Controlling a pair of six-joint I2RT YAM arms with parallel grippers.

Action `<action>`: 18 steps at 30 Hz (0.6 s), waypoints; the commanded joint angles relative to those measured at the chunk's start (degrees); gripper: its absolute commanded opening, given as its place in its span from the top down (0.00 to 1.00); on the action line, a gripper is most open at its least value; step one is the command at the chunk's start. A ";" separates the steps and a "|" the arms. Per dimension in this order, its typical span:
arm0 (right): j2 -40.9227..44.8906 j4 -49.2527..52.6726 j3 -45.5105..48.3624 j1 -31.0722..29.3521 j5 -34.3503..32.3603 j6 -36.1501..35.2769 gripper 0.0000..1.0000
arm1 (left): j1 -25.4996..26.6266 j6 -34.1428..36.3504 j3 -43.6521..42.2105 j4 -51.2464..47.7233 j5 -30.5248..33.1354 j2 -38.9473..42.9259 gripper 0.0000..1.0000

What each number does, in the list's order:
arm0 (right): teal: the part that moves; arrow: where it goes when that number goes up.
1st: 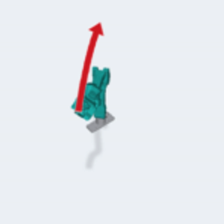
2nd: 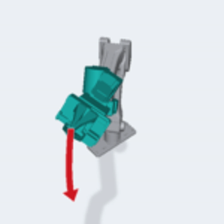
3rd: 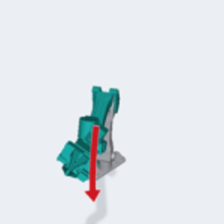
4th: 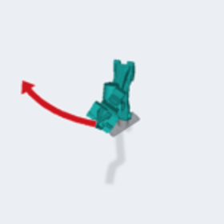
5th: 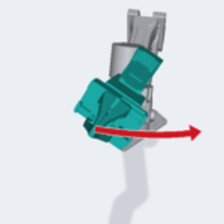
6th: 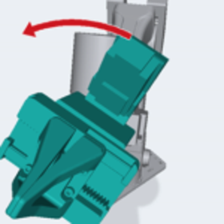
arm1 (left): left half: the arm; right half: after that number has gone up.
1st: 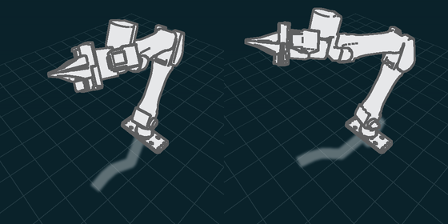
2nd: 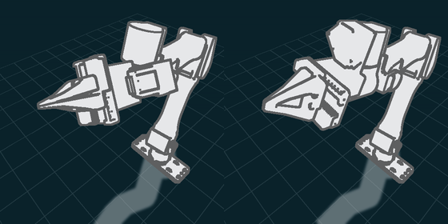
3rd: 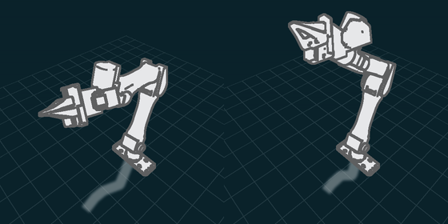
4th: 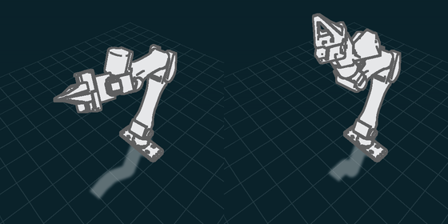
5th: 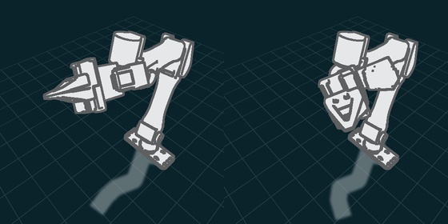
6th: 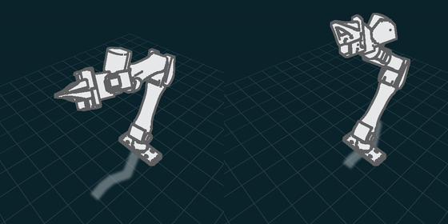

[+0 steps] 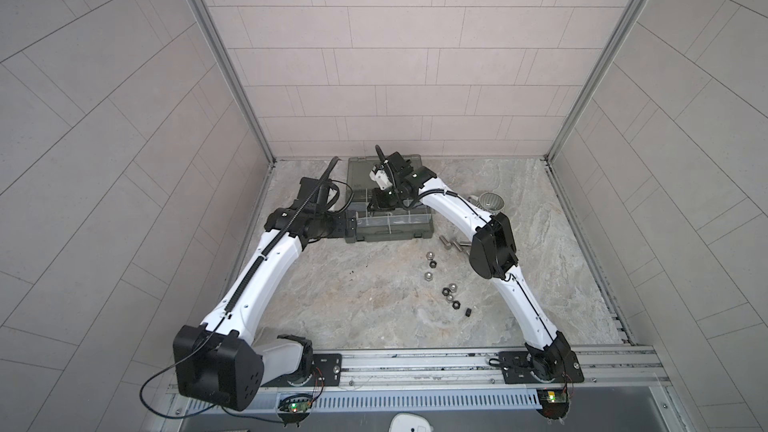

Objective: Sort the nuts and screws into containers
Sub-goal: 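Carry the wing nut with the right gripper over the box compartment, then open the right gripper to drop the wing nut into the compartment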

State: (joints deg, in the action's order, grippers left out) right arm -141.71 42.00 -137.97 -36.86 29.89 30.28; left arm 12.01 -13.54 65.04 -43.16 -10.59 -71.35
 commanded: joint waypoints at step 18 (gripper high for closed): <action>-8.14 -14.63 -3.79 -1.63 1.95 4.09 0.79 | -0.74 -0.62 0.14 -0.17 -1.18 0.21 0.00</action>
State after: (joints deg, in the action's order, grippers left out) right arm -149.80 28.60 -140.66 -38.15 32.64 34.65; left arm 11.64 -13.76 65.04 -43.13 -11.99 -71.37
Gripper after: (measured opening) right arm 0.205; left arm 0.998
